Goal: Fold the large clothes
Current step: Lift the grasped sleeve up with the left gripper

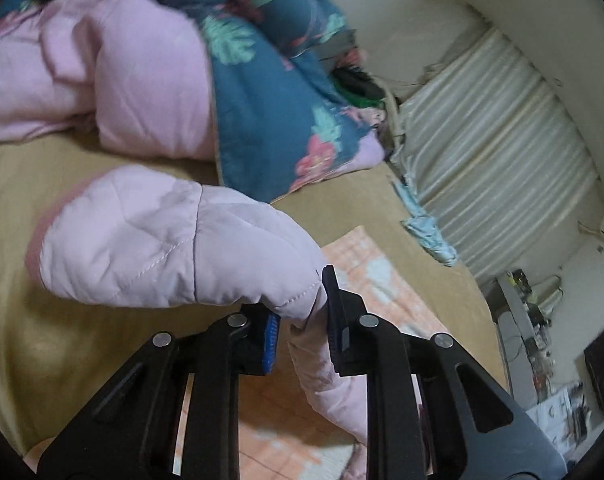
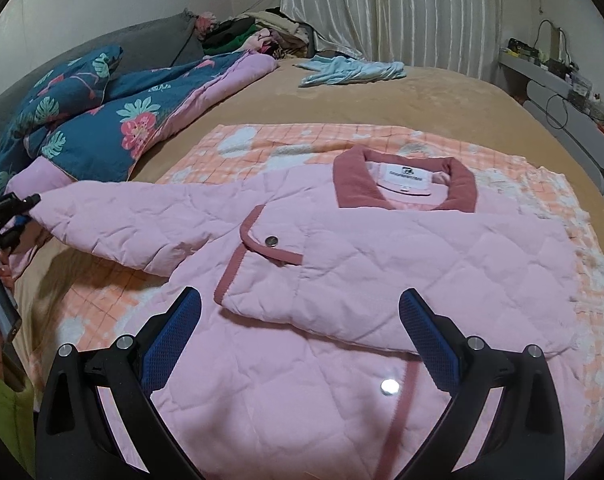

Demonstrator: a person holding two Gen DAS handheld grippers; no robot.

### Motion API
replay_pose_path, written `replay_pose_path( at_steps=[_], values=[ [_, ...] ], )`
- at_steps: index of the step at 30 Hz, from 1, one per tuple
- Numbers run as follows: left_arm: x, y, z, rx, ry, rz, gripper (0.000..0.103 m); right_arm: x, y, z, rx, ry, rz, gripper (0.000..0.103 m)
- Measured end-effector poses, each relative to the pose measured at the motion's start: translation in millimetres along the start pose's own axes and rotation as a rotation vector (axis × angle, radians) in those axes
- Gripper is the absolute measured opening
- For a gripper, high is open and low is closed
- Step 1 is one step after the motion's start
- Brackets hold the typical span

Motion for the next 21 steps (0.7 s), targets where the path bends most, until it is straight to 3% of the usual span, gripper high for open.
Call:
replay_pose_path(
  at_steps=[9, 21],
  values=[
    [-48, 0, -24, -0.037, -0.002, 0.06, 0.012, -32, 3, -49, -0.065, -0.029, -0.005, 0.099],
    [-136, -7, -40, -0.08, -0.041, 0.211, 0.012, -97, -12, -75, -0.1, -0.054, 0.081, 0.099]
  ],
)
Point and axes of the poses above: each gripper's, at about its wrist camera, not at the fingertips, and z roughly the way its jaws point, x to its left, y to its top, the point moved 8 cm from there along z, roughly the way its jaws point, and after that the axes turned 2 degrees about -z, right-handed, at the moved point
